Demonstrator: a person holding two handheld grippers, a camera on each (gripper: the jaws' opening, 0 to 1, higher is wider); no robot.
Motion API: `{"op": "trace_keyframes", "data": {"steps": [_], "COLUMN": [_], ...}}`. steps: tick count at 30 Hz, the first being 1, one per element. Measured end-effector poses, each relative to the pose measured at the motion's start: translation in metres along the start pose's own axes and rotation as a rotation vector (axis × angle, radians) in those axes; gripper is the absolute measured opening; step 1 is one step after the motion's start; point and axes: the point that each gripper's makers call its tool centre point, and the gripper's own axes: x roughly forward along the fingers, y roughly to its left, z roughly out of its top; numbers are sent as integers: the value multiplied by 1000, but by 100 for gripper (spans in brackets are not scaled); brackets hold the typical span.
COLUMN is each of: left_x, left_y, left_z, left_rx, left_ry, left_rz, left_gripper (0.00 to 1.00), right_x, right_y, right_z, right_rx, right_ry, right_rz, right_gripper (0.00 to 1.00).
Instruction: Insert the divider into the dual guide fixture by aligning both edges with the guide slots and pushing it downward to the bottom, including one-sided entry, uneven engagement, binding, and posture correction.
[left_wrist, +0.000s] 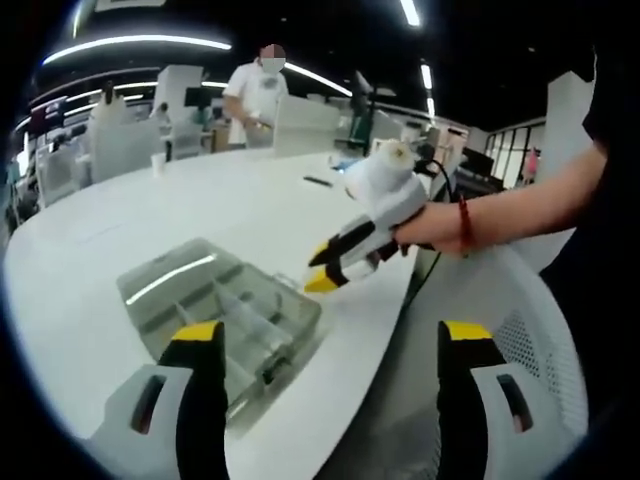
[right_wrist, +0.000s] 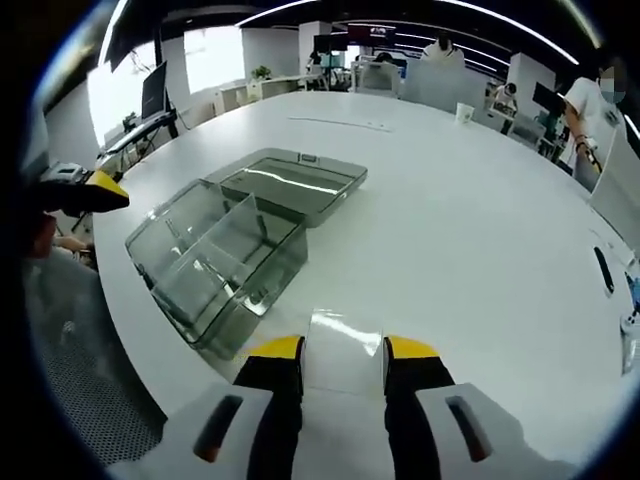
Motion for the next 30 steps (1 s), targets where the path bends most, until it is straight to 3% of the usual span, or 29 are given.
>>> {"op": "trace_keyframes", "data": {"steps": [10, 30], "left_x": [5, 3], "left_y": [-2, 5], "left_z": [5, 5], "left_rx": [-44, -141], "left_ry": [-8, -25], "left_rz": [-19, 16], "left_gripper": [83, 81], "right_x": [-15, -28], "right_y": [0, 4], "right_z": [14, 40], "right_rx": [-10, -25], "right_ry": [-50, -145], "right_rz": [-5, 0], "right_gripper": [27, 27]}}
